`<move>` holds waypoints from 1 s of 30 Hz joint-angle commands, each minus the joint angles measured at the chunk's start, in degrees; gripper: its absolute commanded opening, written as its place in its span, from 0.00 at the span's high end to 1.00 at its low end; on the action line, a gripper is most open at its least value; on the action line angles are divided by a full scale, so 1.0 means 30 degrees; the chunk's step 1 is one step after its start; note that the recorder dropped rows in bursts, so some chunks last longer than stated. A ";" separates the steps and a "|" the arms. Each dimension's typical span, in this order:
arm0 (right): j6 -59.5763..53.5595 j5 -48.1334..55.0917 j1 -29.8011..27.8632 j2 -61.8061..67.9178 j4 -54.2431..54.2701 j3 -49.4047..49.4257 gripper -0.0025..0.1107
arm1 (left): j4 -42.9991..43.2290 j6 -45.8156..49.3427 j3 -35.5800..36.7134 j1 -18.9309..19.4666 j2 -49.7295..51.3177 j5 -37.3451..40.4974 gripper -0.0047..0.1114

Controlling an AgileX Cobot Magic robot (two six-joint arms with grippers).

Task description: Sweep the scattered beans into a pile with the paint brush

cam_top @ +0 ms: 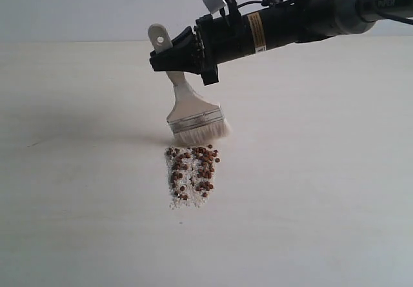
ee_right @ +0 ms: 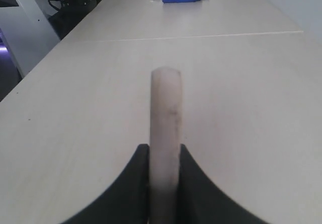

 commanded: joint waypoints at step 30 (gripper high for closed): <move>-0.6308 -0.0024 -0.0474 -0.7751 0.5589 1.2203 0.98 | -0.0124 0.0087 0.0057 0.0030 -0.0164 -0.0051 0.96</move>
